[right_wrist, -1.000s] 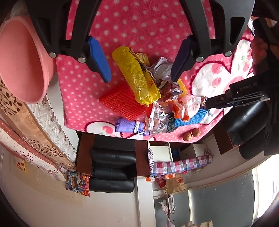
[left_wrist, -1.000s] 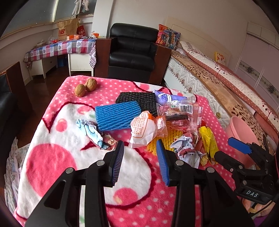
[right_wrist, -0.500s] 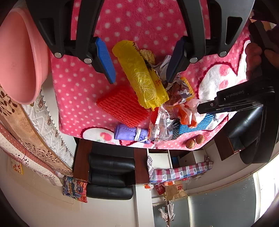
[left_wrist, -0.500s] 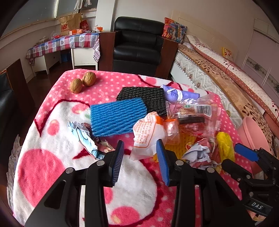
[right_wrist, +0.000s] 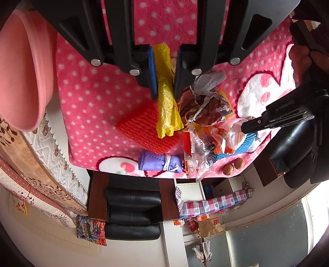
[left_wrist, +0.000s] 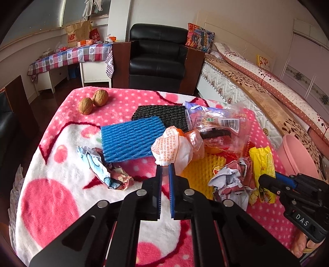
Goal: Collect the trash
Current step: 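Grasp the yellow plastic bag with the right tool while the left tool grasps the white plastic bag, then carry both held bags over the pink bucket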
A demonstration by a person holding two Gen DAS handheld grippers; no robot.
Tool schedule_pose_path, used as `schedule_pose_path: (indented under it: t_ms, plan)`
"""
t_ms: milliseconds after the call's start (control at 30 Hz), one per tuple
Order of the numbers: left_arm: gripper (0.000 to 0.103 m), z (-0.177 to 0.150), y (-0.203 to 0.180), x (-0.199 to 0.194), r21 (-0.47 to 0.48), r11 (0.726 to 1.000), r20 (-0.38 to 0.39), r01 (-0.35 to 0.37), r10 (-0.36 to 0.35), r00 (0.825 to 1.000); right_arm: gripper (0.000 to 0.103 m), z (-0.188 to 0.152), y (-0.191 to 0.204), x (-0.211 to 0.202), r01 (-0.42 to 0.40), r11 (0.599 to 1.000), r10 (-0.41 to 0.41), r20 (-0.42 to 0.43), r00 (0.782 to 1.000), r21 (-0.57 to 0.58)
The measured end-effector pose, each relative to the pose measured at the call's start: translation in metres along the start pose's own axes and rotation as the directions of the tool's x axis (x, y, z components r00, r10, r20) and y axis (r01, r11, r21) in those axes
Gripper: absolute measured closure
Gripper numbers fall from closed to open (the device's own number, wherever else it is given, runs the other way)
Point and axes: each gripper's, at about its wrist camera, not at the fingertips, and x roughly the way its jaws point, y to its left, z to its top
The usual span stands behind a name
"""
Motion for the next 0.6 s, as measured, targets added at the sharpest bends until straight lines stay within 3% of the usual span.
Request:
schedule_pose_path:
  t_ms: [300, 600]
  plan:
    - [0.098, 0.001, -0.009, -0.035, 0.002, 1.0, 0.067, 0.029, -0.029, 0.997, 0.093, -0.003, -0.005, -0.023, -0.039, 0.998, 0.036, 0.05, 0.998, 0.058]
    - [0.098, 0.006, -0.033, -0.063, 0.028, 0.995, 0.112, 0.099, -0.102, 0.988, 0.093, 0.0, -0.01, -0.053, -0.056, 0.994, 0.042, 0.138, 0.99, 0.098]
